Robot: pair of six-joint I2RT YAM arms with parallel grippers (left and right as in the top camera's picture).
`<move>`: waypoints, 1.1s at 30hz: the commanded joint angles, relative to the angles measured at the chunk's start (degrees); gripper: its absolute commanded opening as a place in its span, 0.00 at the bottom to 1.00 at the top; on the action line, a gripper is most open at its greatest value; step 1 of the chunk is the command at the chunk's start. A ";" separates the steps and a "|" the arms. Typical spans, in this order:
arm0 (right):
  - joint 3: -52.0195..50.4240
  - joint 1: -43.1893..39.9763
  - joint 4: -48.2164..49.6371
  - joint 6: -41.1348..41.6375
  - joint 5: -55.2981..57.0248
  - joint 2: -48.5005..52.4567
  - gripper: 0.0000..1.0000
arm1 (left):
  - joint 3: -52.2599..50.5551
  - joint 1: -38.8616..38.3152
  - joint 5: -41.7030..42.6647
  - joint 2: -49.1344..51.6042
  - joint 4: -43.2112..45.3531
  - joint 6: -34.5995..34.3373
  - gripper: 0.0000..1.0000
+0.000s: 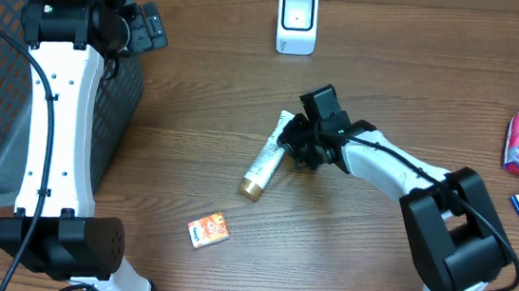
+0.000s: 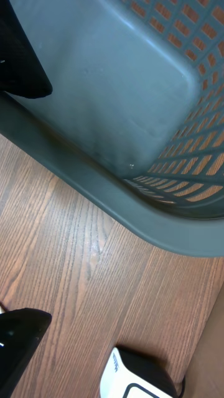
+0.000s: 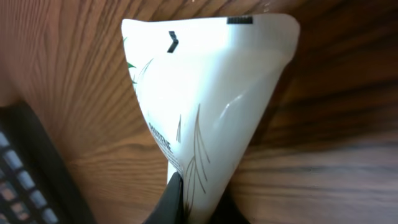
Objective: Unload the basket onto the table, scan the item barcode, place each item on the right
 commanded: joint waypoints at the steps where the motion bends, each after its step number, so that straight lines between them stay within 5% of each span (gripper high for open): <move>1: -2.08 -1.77 -2.27 -8.59 -0.04 -4.50 0.04 | -0.04 -0.07 0.26 0.66 -0.20 0.04 1.00; 20: -2.01 -12.37 -11.58 -8.13 -35.10 -24.52 0.04 | -0.04 -0.07 0.24 0.66 -0.17 0.04 1.00; 25: -1.84 -12.37 -12.72 -5.07 -32.63 -27.82 0.04 | -0.04 -0.07 0.26 0.66 -0.20 0.04 1.00; 33: -1.79 -12.37 -20.17 4.35 -11.41 -32.59 0.04 | -0.04 -0.07 0.26 0.66 -0.17 0.04 1.00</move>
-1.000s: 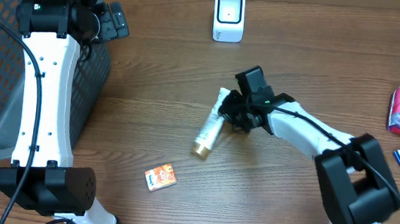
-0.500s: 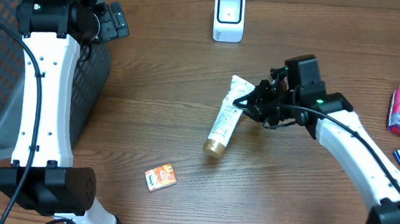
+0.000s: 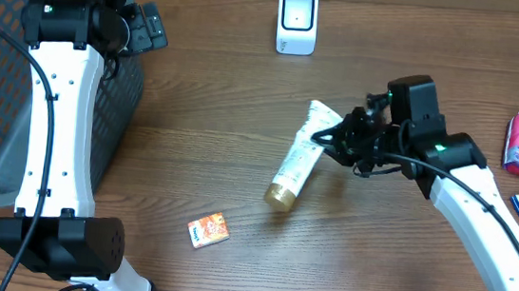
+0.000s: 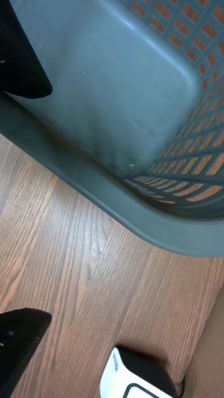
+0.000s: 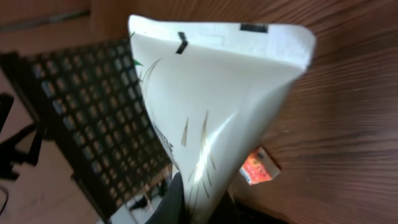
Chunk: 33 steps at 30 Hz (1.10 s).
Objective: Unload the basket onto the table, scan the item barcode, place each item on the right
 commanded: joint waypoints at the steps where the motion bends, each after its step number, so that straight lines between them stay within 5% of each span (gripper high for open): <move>1: 1.03 -0.37 -0.37 5.64 9.86 -3.21 0.04 | -0.04 -0.07 0.26 0.66 -0.20 0.04 1.00; 10: 1.03 -0.37 -1.97 11.47 15.23 -3.72 0.04 | -0.04 -0.07 0.26 0.66 -0.22 0.04 1.00; 33: 1.11 -0.33 -4.04 8.13 18.75 -8.11 0.04 | -0.04 -0.07 0.26 0.66 -0.20 0.04 1.00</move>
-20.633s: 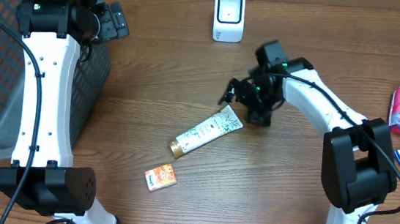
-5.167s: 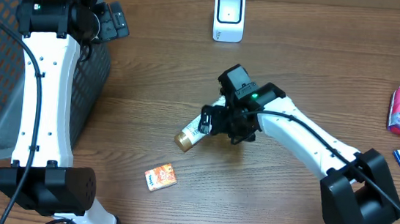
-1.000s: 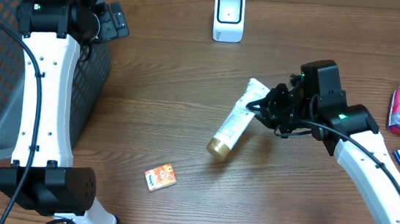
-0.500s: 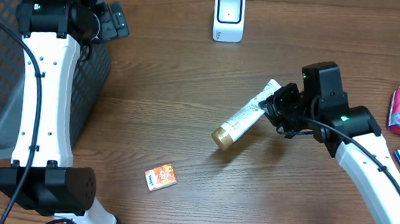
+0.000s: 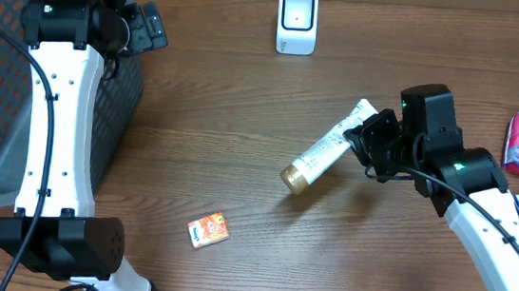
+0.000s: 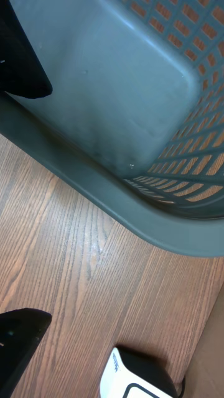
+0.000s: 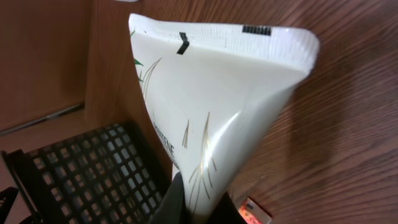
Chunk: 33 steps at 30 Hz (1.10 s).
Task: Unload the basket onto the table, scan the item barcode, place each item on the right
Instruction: 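Carry the upright tube to the white scanner at the back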
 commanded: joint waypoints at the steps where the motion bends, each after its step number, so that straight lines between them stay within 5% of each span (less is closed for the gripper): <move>1: 1.11 -0.33 0.50 -1.14 -0.02 -1.81 0.04 | -0.04 -0.07 0.26 0.66 -0.22 0.04 1.00; 8: 1.11 -0.33 1.09 -5.38 -0.02 -1.81 0.04 | -0.04 -0.07 0.24 0.66 -0.20 0.04 1.00; 14: 0.98 0.31 9.62 -23.78 9.79 -1.68 0.04 | -0.04 -0.07 0.26 0.66 -0.22 0.07 1.00; 19: 0.98 1.49 25.57 -47.06 3.67 -0.33 0.04 | -0.04 -0.07 0.26 0.66 -0.22 0.04 1.00; 26: 0.98 1.68 42.71 -61.61 3.43 5.79 0.04 | -0.04 -0.07 0.26 0.66 -0.20 0.04 1.00; 29: 0.98 1.14 50.42 -62.51 -6.32 10.80 0.04 | -0.04 -0.07 0.26 0.66 -0.20 0.04 1.00; 33: 1.01 -2.12 65.37 -65.26 -33.66 17.46 0.04 | -0.04 -0.07 0.26 0.66 -0.20 0.04 1.00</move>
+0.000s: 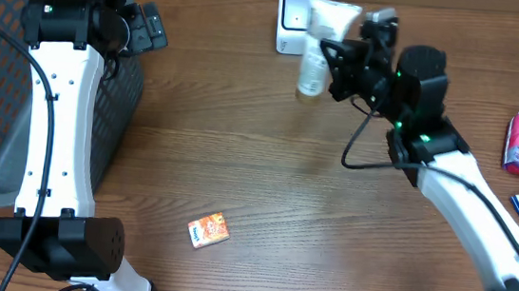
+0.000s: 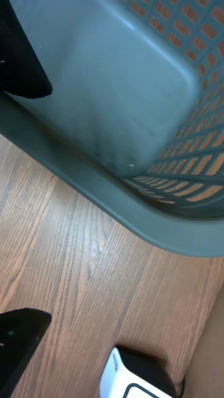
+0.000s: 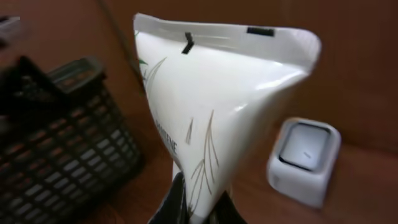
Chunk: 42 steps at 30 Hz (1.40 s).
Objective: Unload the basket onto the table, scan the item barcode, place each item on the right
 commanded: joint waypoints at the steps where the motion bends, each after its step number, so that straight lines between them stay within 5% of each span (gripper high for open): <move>1: 1.25 -3.21 13.14 -3.76 -30.12 4.94 0.04 | -0.04 -0.07 0.26 0.66 -0.22 0.04 1.00; 6: 2.91 -7.02 30.03 -0.87 -43.65 12.66 0.04 | -0.04 -0.07 0.26 0.66 -0.24 0.04 1.00; 14: 8.28 -8.52 36.39 -2.86 -44.33 18.64 0.04 | -0.04 -0.07 0.26 0.66 -0.22 0.04 1.00; 22: 9.84 -9.25 23.87 -2.49 -31.04 19.61 0.04 | -0.04 -0.07 0.24 0.66 -0.22 0.07 1.00; 28: 9.11 -8.00 21.90 -1.62 -52.83 19.67 0.04 | -0.04 -0.07 0.26 0.66 -0.22 0.04 1.00; 36: 7.45 -6.16 1.92 -3.50 -52.33 19.67 0.04 | -0.04 -0.07 0.26 0.66 -0.22 0.04 1.00; 39: 7.52 -5.55 9.44 -8.07 -57.96 19.67 0.04 | -0.04 -0.07 0.26 0.66 -0.24 0.04 1.00; 42: 7.80 -5.18 26.36 4.68 -55.67 19.67 0.04 | -0.04 -0.07 0.26 0.66 -0.24 0.04 1.00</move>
